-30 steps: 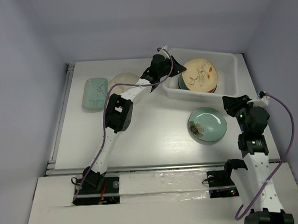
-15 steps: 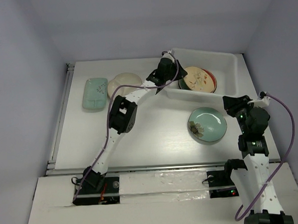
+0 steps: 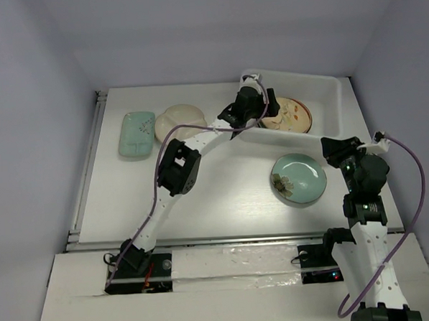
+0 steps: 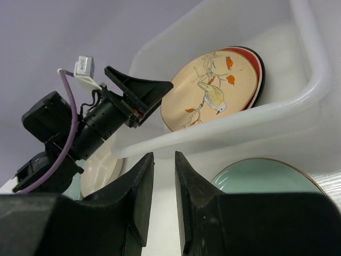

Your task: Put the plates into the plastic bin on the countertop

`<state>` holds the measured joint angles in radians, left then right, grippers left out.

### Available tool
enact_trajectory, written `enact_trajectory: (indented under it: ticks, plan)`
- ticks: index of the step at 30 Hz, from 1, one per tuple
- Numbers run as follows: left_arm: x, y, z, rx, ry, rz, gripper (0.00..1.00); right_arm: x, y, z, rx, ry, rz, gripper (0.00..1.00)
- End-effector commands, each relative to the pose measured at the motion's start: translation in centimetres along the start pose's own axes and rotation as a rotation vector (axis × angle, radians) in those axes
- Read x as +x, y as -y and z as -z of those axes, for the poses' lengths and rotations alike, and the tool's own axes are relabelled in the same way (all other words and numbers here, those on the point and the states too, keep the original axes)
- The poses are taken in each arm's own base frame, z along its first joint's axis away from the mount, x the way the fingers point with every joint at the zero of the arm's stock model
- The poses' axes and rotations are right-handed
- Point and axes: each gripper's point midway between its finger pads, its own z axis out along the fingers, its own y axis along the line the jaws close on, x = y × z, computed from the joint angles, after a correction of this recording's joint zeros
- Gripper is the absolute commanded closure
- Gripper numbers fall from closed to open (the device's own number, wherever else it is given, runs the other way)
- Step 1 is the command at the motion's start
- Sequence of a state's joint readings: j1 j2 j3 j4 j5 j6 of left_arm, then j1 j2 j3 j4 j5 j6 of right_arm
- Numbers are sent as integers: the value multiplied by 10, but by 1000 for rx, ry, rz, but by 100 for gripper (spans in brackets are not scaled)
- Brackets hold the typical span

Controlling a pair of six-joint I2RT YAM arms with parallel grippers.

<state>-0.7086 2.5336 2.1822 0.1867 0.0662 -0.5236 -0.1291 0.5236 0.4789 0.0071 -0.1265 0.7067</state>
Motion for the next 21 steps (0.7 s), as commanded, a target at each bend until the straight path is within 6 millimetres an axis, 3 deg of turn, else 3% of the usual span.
enact_trajectory:
  ticks: [1,3,9,10,11,12,13,14,15,16,17,18,19,20,21]
  plan:
    - [-129,84,65,87,293,-148,11,-9,-6,0,-18,38,23,72]
    - [-140,103,79,85,328,-209,9,-9,-6,1,-17,39,23,72]
    - [-169,121,113,56,392,-283,7,-10,-6,1,-16,42,24,72]
    - [-172,130,125,67,401,-289,10,-10,-5,1,-12,42,24,72]
    - [-165,125,121,61,388,-291,14,-11,-5,1,-11,46,24,72]
    - [-178,134,140,77,415,-286,18,-12,-5,2,-11,48,24,72]
    - [-159,131,141,83,386,-288,32,-13,-6,3,-12,53,26,72]
    - [-152,138,149,109,381,-276,49,-14,-6,4,-11,59,28,73]
    - [-164,145,174,132,410,-262,71,-14,-6,4,-9,60,28,78]
    - [-132,134,175,126,360,-259,96,-15,-6,5,-9,66,30,80]
    - [-118,138,183,142,343,-249,100,-16,-6,6,-9,69,30,83]
    - [-121,146,207,170,356,-215,100,-16,-7,6,-12,72,31,87]
    - [-82,126,208,152,292,-213,100,-16,-7,6,-11,71,30,89]
    - [-63,131,217,158,275,-205,100,-16,-7,7,-13,69,32,91]
    - [-57,133,235,172,273,-175,100,-17,-9,7,-18,68,32,95]
